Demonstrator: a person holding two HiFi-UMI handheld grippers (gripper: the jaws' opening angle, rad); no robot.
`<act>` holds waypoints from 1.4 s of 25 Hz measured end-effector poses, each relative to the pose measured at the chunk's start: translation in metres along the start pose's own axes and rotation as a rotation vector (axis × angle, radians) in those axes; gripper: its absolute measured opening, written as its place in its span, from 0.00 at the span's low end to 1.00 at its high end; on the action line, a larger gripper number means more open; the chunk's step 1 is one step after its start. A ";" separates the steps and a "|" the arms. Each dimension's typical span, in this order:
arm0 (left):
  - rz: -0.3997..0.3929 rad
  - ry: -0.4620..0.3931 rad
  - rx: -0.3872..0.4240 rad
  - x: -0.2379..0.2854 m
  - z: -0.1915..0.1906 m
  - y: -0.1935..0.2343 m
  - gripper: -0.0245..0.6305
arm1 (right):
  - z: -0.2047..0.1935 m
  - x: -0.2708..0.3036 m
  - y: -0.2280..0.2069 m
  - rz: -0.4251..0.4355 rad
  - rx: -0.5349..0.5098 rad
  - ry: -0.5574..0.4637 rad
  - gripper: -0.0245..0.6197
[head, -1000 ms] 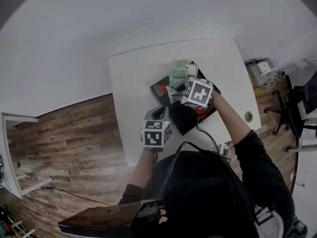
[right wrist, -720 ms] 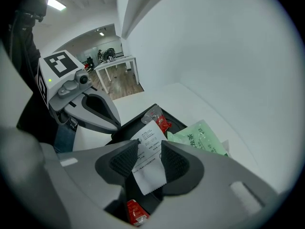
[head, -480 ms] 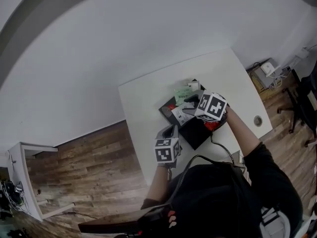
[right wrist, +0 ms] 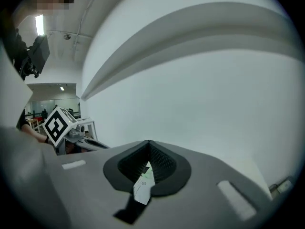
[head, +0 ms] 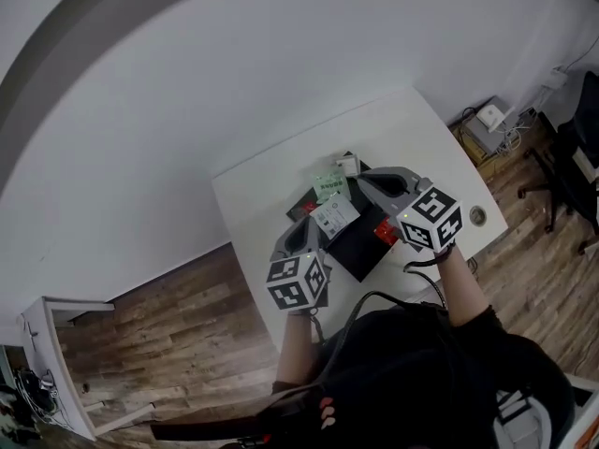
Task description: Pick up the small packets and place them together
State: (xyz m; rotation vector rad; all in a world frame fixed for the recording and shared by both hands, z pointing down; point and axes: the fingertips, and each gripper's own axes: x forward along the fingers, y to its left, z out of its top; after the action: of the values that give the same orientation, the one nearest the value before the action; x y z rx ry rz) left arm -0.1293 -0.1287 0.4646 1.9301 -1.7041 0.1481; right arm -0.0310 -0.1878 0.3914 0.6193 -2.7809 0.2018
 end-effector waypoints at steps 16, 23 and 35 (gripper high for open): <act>-0.024 -0.148 0.195 -0.018 0.077 -0.048 0.04 | 0.029 -0.049 -0.010 -0.187 0.007 -0.155 0.04; -0.025 -0.143 0.195 -0.018 0.072 -0.055 0.04 | 0.030 -0.060 -0.015 -0.200 0.017 -0.157 0.04; -0.022 -0.142 0.197 -0.016 0.075 -0.048 0.04 | 0.031 -0.044 -0.010 -0.167 0.011 -0.150 0.04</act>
State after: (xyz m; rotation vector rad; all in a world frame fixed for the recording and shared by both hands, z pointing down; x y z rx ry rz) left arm -0.1077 -0.1473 0.3792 2.1470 -1.8175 0.1809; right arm 0.0041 -0.1858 0.3489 0.8993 -2.8524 0.1413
